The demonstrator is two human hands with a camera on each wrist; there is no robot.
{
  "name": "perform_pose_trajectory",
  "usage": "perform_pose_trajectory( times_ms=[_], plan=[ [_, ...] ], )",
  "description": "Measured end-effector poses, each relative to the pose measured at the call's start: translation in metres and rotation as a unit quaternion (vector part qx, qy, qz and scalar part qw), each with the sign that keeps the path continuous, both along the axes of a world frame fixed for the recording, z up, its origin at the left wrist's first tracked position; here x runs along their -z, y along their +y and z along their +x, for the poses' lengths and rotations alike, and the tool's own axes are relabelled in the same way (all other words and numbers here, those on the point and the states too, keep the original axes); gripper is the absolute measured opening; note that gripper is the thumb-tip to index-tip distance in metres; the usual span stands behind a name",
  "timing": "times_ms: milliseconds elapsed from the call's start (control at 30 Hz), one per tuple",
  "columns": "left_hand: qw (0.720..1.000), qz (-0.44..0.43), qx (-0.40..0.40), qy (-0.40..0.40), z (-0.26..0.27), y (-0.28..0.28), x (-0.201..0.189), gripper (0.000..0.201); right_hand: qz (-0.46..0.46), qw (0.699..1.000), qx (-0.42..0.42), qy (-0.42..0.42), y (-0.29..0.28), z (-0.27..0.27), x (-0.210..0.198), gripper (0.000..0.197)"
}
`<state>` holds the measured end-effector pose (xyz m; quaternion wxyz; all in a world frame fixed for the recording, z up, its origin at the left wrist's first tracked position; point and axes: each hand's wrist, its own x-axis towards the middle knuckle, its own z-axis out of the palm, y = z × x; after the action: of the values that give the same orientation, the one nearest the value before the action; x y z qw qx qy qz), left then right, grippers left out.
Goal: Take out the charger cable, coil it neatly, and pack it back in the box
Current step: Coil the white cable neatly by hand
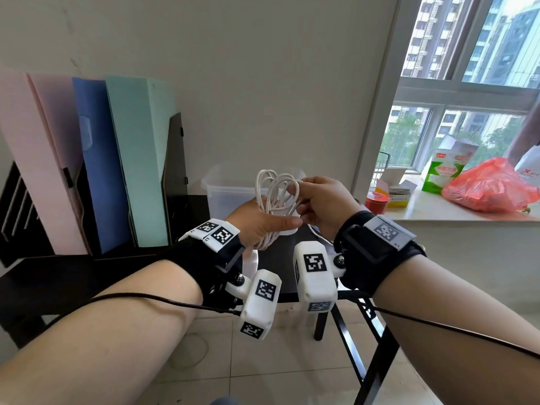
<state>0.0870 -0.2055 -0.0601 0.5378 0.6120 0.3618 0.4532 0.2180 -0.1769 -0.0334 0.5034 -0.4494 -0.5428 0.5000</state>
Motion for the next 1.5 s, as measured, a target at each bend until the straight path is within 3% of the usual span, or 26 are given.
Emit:
perform_pose_trajectory(
  times_ms=[100,233,433,567,700,833,1067,1267,1333,1500],
  plan=[
    [0.999,-0.002,-0.024,0.028,-0.003,0.0,-0.002,0.02,-0.012,0.997,-0.034,0.062,-0.003,-0.001,-0.001,0.021],
    [0.989,-0.012,-0.115,0.088,-0.008,0.008,0.003,0.01,-0.01,0.992,-0.06,0.114,-0.006,-0.002,-0.002,0.019],
    [0.99,-0.038,-0.128,0.046,-0.004,0.0,0.001,0.013,0.006,0.993,-0.058,0.104,-0.008,-0.005,0.0,0.018],
    [0.983,-0.051,-0.176,0.014,-0.007,0.003,0.003,0.017,0.003,1.0,0.007,0.029,-0.003,0.0,0.012,0.007],
    [0.977,-0.046,-0.204,-0.033,-0.009,0.012,0.006,0.032,-0.073,0.994,0.055,-0.066,0.005,0.004,0.034,0.009],
    [0.977,-0.044,-0.2,-0.051,-0.01,0.017,0.009,0.028,-0.156,0.985,0.024,-0.069,0.005,0.0,0.051,0.009],
    [0.976,-0.051,-0.194,-0.089,-0.01,0.021,0.014,0.031,-0.163,0.982,0.01,0.097,0.007,-0.01,0.051,0.011],
    [0.971,-0.063,-0.185,-0.136,-0.008,0.019,0.014,0.027,-0.232,0.973,0.002,-0.012,0.0,-0.017,0.058,0.015],
    [0.974,-0.06,-0.162,-0.149,-0.007,0.017,0.013,0.021,-0.254,0.967,-0.013,-0.013,-0.003,-0.02,0.064,0.023],
    [0.979,-0.052,-0.131,-0.144,-0.008,0.012,0.013,0.015,-0.233,0.963,-0.082,0.112,-0.006,-0.02,0.065,0.018]
  ],
)
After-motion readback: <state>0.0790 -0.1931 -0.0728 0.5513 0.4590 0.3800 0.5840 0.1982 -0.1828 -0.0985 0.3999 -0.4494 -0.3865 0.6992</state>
